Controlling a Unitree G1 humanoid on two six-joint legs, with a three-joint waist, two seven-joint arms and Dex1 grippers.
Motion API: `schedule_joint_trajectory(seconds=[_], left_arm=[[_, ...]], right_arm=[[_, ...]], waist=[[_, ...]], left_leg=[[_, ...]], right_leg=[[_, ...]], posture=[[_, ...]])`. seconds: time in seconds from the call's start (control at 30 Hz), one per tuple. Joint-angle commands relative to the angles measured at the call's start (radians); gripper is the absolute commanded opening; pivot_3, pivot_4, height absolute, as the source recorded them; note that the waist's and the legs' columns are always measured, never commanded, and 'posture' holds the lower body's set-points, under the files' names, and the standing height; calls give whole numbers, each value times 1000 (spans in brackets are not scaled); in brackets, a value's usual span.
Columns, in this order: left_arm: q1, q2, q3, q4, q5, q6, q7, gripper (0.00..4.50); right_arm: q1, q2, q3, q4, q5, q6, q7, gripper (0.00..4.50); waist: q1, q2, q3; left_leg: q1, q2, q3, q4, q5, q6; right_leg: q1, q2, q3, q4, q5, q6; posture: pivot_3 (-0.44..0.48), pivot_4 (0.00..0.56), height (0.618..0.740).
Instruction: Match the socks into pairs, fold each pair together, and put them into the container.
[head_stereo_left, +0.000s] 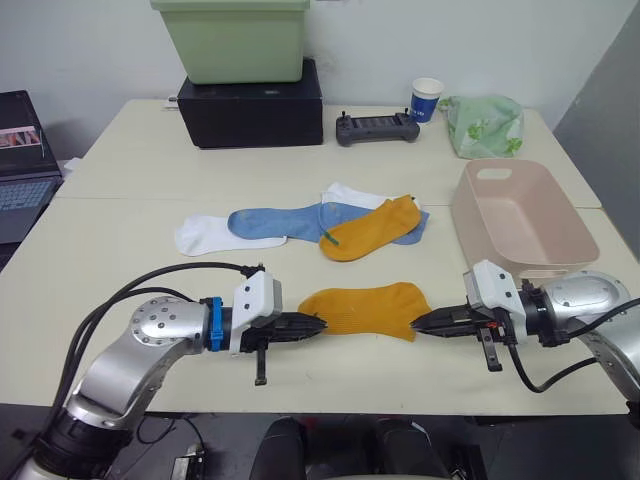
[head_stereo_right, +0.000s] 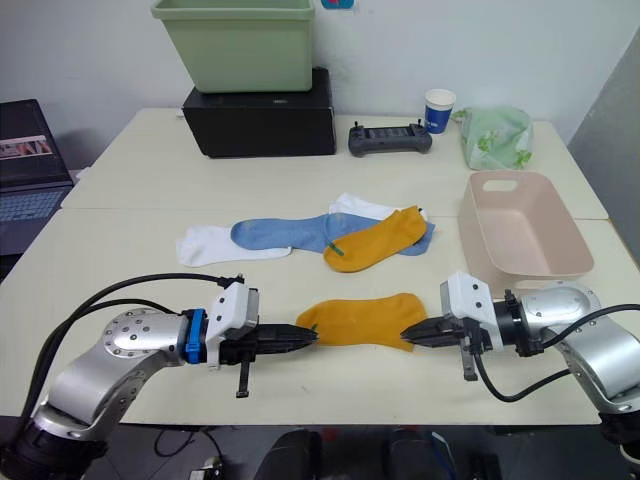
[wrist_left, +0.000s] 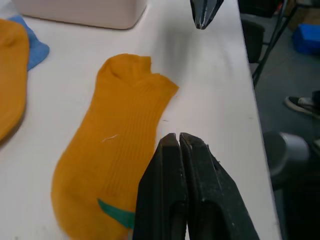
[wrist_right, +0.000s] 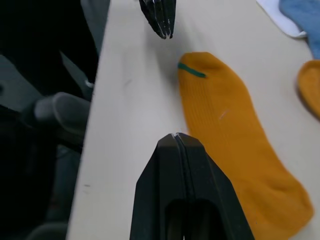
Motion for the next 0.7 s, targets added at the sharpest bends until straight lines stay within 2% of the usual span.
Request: schedule_joint_trajectory(seconds=[0.03,0.13,0.2,0.27,0.4,0.43,0.5,0.7], left_arm=[[-11,5,6,23,61,-84,-19,54],[5,-18,-32,94,185,-249,-16,54],[17,-31,-46,126,223,-321,-30,443],[24,-53,-58,163,258,-388,-28,984],[28,-104,-85,251,343,-518,1,2273],[24,-108,-103,296,405,-584,19,2601],[17,-116,-121,355,473,-649,43,3202],[-30,-144,-136,424,508,-668,56,3202]], right_arm=[[-13,18,32,3,-99,-71,-48,6],[38,14,67,56,-225,-216,-41,6],[56,32,69,86,-266,-289,-51,392],[69,44,75,103,-293,-334,-50,961],[97,64,105,142,-386,-449,-72,2389],[102,75,114,148,-399,-454,-81,2706],[109,91,125,158,-418,-462,-91,2712],[115,130,146,211,-471,-491,-113,2712]], waist=[[0,0,0],[3,-1,0],[3,-1,1],[3,-1,1],[3,-1,1],[3,-1,1],[3,-1,1],[3,-1,1]], left_leg=[[0,0,0,0,0,0],[0,-1,1,1,0,0],[-1,-1,1,1,0,0],[-2,-1,2,1,0,0],[-2,-1,2,0,0,0],[-2,-1,2,0,0,0],[-2,0,1,0,0,0],[-1,-1,2,1,0,0]], right_leg=[[0,0,0,0,0,0],[0,0,1,-1,-2,4],[0,-1,1,-2,-2,4],[-1,-1,2,-2,-2,4],[-2,-1,2,-2,0,0],[-2,0,1,-1,0,0],[-2,0,1,-1,0,0],[-2,-1,2,0,0,0]], posture=[[0,150,740],[0,150,740],[0,150,740],[0,150,740],[0,150,740],[0,150,740],[0,150,740],[0,150,740]])
